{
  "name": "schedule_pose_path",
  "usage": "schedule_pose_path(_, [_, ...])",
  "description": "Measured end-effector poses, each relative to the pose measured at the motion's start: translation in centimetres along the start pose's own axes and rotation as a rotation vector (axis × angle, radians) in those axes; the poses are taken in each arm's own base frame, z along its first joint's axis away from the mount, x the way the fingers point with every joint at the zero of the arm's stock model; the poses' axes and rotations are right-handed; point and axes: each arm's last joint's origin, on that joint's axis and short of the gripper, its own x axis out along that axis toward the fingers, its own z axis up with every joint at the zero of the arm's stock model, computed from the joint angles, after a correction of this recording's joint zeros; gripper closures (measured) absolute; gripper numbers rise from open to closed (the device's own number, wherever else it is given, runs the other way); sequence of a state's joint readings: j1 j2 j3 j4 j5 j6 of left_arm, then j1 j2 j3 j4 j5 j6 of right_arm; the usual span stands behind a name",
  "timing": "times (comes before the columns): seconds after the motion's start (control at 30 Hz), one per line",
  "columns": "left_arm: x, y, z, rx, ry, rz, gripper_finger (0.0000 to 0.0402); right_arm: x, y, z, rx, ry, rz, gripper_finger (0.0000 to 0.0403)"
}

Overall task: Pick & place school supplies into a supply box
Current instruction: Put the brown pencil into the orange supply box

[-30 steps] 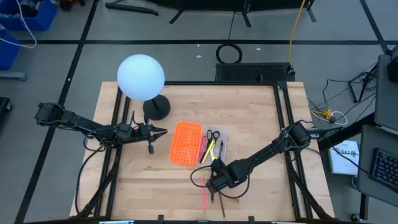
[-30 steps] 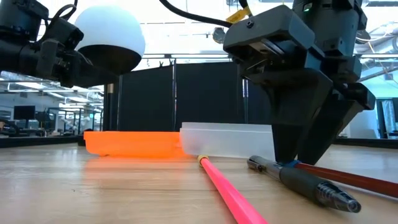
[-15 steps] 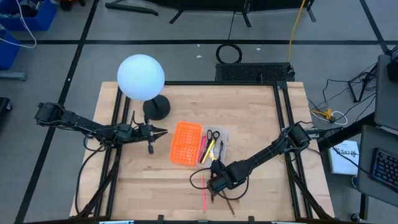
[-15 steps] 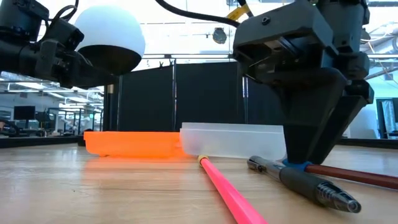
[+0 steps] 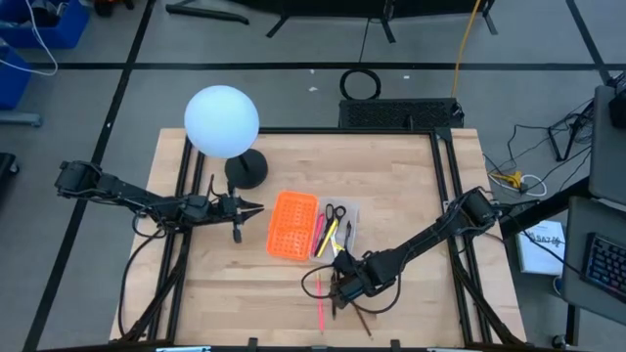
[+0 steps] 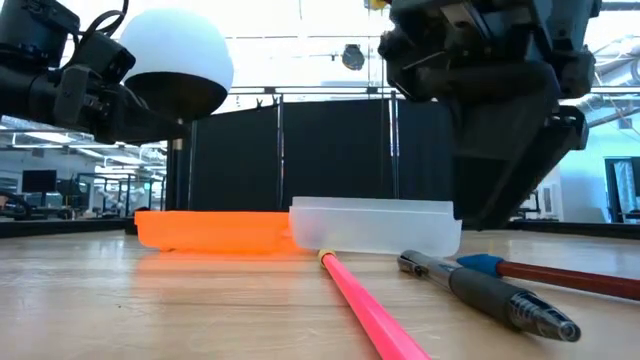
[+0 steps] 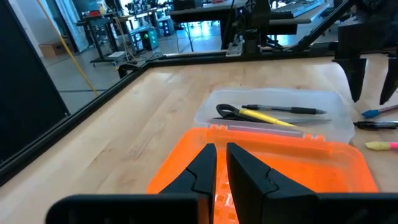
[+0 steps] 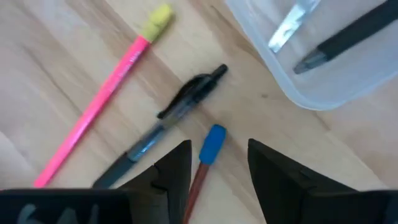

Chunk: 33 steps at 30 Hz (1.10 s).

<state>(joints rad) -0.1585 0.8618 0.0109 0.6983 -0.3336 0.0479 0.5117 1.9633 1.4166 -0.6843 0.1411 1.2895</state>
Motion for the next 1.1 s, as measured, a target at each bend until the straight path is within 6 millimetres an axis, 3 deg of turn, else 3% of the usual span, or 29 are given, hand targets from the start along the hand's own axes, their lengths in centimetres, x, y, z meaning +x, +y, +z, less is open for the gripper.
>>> schedule_pose_path(0.33, [0.0,0.0,0.0,-0.001,0.0,0.0,0.0355,0.7,1.1,0.1,0.019,0.009,0.105,0.0259])
schedule_pose_path(0.83, [0.0,0.0,0.0,-0.001,0.0,-0.001,0.0355,1.1,0.5,-0.1,0.015,0.033,0.036,0.0308])
schedule_pose_path(1.1, [0.0,0.0,0.0,0.0,0.0,-0.002,0.0355,1.3,0.4,-0.2,0.004,0.037,0.019,0.0289])
